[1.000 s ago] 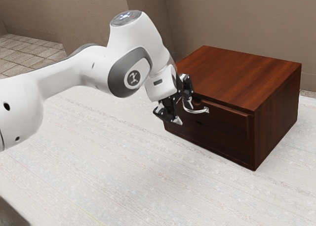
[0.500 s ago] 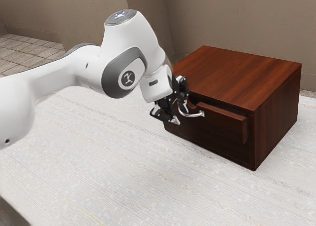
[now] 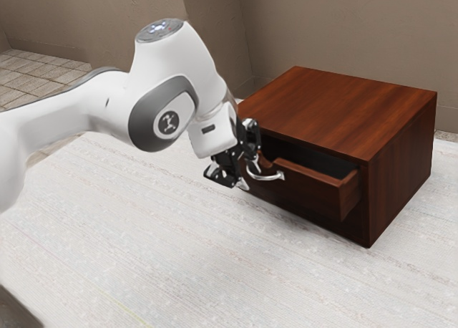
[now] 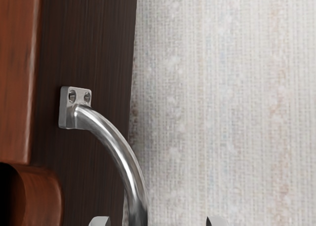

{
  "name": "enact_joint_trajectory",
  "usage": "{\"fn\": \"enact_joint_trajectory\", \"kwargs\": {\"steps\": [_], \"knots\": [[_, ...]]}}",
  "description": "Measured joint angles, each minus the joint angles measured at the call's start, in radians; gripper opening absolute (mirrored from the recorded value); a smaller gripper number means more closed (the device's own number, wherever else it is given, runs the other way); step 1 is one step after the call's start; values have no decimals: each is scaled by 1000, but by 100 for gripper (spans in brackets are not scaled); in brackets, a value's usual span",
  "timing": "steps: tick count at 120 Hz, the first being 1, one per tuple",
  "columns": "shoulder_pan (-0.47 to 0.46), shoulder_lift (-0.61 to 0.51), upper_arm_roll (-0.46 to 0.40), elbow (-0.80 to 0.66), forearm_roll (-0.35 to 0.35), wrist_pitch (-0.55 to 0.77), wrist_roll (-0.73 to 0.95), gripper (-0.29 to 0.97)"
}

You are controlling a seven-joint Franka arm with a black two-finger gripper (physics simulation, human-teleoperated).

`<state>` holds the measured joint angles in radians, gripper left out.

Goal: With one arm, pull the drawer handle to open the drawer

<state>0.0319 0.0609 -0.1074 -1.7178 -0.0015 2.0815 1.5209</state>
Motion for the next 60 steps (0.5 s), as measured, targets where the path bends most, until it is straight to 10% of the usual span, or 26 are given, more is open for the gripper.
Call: {"fn": "enact_joint_trajectory", "kwargs": {"steps": [60], "knots": [[0,-101,-1,-119,0,1,-21,17]]}}
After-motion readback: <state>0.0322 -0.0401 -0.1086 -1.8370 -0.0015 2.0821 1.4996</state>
